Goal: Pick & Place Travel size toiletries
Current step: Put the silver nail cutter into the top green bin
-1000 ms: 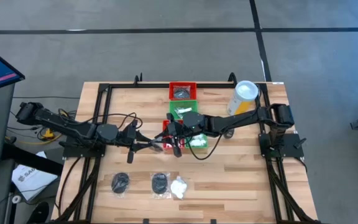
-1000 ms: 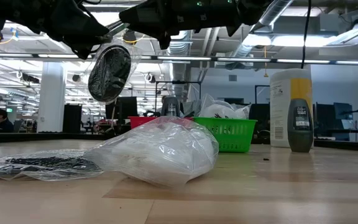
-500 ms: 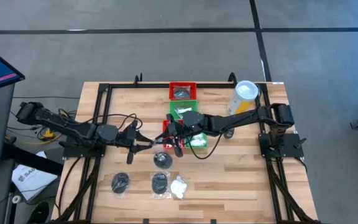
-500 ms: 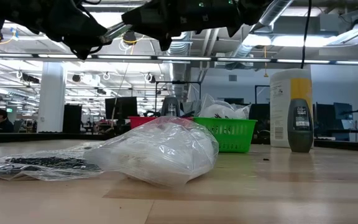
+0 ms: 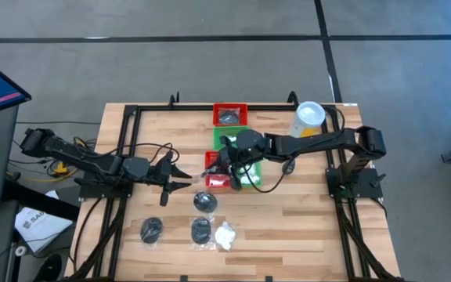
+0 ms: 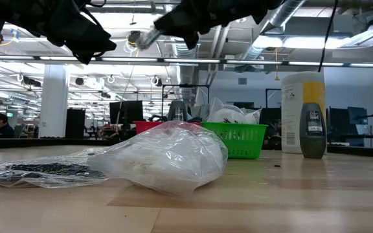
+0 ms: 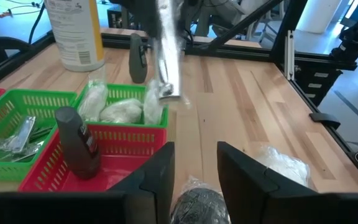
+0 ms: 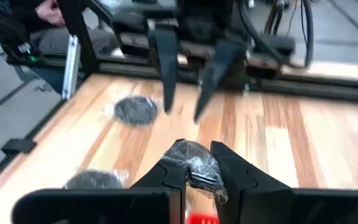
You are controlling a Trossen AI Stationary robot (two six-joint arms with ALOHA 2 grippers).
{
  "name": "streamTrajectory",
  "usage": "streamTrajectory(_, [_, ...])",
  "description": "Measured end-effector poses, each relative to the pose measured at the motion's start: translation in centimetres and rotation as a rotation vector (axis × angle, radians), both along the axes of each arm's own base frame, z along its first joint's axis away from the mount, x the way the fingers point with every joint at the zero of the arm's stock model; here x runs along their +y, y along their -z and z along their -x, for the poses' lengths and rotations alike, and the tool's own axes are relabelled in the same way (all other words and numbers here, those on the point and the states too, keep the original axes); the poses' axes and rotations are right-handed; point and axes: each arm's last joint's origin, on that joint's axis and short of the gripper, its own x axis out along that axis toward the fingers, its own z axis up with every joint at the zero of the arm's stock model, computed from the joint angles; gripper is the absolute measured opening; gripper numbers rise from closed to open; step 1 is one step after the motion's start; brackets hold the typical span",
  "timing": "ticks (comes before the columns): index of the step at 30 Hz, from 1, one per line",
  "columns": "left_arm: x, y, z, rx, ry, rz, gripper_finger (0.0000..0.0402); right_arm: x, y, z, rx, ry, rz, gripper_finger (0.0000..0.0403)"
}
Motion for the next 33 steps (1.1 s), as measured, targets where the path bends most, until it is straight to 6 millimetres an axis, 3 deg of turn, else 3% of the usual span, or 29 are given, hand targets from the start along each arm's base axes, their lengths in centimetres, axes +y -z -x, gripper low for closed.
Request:
streamTrajectory(26, [0.0,0.0,0.0,-0.002,0.002,0.006,0.0106,-9.2,1.4,2.2,0.193,0.317,-0.041,0.0037])
streamTrajectory(33, [0.0,0.0,0.0,-0.002,0.003,0.006,0.0106,-11.4,4.2,3.7,0.22,0.415,-0.098,0.0037])
